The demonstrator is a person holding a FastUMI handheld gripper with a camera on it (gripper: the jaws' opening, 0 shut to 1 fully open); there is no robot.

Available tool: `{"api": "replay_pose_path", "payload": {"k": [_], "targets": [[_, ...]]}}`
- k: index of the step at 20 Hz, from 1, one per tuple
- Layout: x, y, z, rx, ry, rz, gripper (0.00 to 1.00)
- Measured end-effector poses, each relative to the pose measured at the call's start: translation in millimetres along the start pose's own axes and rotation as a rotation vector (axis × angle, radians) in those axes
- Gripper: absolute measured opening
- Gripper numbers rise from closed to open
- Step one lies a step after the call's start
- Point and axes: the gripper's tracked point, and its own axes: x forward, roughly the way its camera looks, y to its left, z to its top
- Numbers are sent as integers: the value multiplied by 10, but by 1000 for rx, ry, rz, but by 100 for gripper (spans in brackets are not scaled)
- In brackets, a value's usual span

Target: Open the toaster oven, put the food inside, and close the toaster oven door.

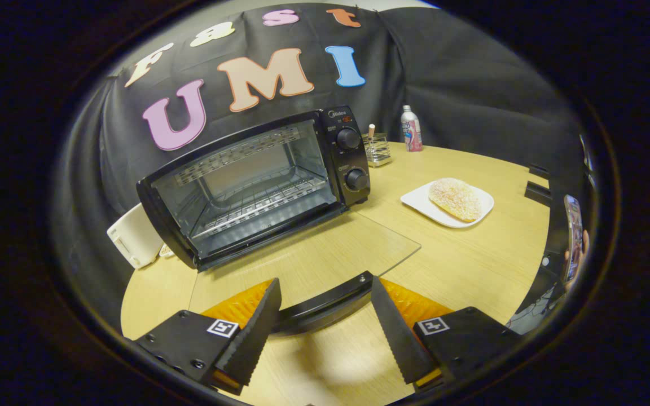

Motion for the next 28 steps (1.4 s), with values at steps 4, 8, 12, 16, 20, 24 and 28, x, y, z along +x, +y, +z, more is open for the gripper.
{"api": "replay_pose_path", "payload": {"k": [4,8,12,16,20,24,28], "targets": [[17,19,-17,-26,-1,-19,99],[27,10,-25,-12,1,-23,99],[21,-9,-43,22,10,-8,99],[46,-6,-55,93,25,10,99],[-21,-17,-10,55,31,-9,99],[-163,-163,365,-57,-53,-60,94],[-105,-514,738,-85,-126,-122,94]]}}
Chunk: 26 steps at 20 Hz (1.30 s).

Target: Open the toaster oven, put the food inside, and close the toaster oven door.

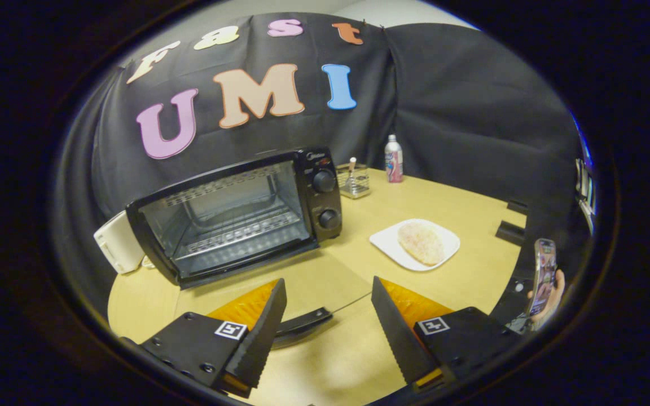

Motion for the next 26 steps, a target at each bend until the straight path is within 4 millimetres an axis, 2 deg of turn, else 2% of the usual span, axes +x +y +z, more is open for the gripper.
{"api": "replay_pose_path", "payload": {"k": [5,10,15,18,21,24,26], "targets": [[339,-572,233,1,-30,-91,94],[734,-992,278,-50,-2,-155,94],[1076,-1190,178,-105,59,-155,94],[1178,-1271,159,-102,59,-146,94],[1259,-1425,35,-84,92,-164,94],[1335,-1442,-118,-56,139,-138,94],[1347,-1419,-92,-49,147,-135,93]]}}
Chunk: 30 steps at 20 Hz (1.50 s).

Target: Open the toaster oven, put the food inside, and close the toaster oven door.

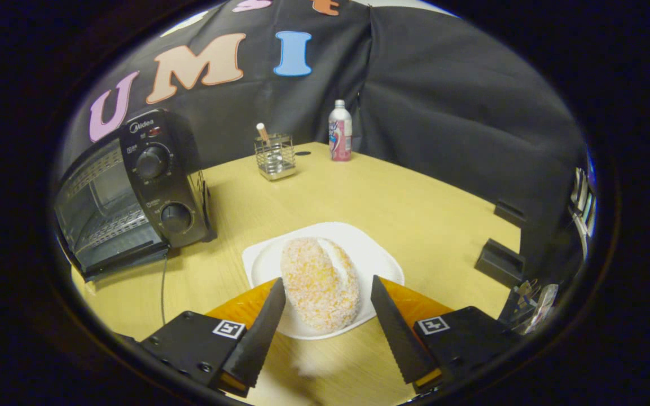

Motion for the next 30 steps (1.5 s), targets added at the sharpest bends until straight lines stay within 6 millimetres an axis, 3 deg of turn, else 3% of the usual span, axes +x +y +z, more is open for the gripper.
{"api": "replay_pose_path", "payload": {"k": [1,6,11,16,19,23,30], "targets": [[49,27,-14,8,5,8,93],[5,14,-38,-21,31,-35,69],[-201,2,-2,-73,16,-98,69],[-654,88,-67,-64,-9,-152,69],[-959,327,-82,-36,-39,-126,69],[-1361,638,71,-16,-96,-98,69],[-1594,1703,219,-5,-84,110,69]]}}
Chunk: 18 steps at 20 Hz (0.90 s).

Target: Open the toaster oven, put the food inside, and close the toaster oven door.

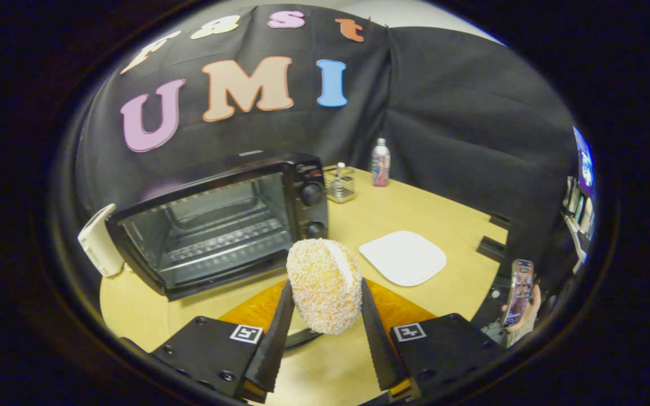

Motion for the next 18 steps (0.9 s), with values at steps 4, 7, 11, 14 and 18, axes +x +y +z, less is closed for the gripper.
{"api": "replay_pose_path", "payload": {"k": [4,7,11,14,18], "targets": [[200,631,-31,-70,31,104,69],[423,921,-32,-120,66,128,69],[737,1097,55,-116,77,161,69],[947,1086,176,-86,51,162,69],[1196,1193,274,-33,35,208,69]]}}
